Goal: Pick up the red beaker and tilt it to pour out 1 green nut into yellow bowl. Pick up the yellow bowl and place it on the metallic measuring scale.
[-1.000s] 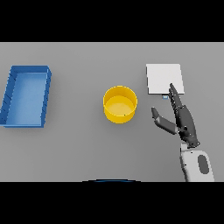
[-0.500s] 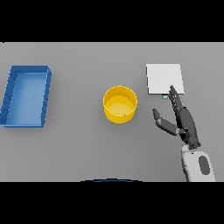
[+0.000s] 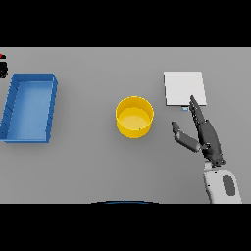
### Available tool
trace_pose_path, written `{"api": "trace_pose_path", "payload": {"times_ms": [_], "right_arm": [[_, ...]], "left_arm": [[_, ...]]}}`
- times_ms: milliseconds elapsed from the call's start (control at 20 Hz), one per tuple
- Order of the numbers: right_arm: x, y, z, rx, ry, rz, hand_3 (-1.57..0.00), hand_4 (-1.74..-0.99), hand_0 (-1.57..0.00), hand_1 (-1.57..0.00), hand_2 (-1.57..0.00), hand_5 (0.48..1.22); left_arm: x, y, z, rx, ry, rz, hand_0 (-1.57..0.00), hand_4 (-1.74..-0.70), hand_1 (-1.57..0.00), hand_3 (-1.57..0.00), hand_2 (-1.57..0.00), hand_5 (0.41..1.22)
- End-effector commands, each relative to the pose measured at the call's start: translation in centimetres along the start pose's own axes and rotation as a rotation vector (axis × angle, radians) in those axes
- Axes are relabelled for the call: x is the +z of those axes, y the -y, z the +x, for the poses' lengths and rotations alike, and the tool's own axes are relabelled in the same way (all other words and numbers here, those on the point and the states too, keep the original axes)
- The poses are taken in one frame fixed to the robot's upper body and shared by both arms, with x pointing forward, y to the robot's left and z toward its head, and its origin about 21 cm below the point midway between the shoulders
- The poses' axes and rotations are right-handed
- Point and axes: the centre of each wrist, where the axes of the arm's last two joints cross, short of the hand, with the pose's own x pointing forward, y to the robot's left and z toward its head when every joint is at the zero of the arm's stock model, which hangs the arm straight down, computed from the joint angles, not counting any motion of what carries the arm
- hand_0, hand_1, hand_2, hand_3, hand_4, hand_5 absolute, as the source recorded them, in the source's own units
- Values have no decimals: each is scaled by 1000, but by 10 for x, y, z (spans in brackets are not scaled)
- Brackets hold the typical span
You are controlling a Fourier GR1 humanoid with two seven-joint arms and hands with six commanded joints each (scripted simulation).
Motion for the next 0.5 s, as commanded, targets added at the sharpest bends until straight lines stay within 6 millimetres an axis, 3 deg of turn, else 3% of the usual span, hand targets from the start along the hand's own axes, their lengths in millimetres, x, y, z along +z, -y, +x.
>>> {"api": "trace_pose_path", "payload": {"times_ms": [0,100,200,350,400,450], "right_arm": [[0,3,3,-6,9,-2,1,-1332,1,1,1,723],[1,-2,2,-11,-5,1,1,-1336,1,1,1,727],[-1,-5,1,-3,-7,-5,1,-1326,1,1,1,728],[-1,-4,1,-9,-8,-2,1,-1327,1,1,1,730],[0,-2,3,-9,-4,-4,1,-1325,1,1,1,731],[-1,-6,2,0,-9,-1,1,-1320,1,1,1,731]], "left_arm": [[2,0,-3,9,-5,5,-1571,-1738,-1571,-1326,-1571,1190],[7,6,-10,25,-5,-7,-1571,-1682,-1571,-1369,-1571,1106],[15,9,-15,26,13,-37,-1571,-1588,-1571,-1442,-1571,962],[23,14,-20,10,23,-89,-1571,-1253,-1571,-935,-1571,810],[26,10,-20,16,44,-119,-1571,-1135,-1520,-852,-1410,779],[31,7,-18,38,59,-159,-1437,-1046,-1291,-715,-1163,757]]}}
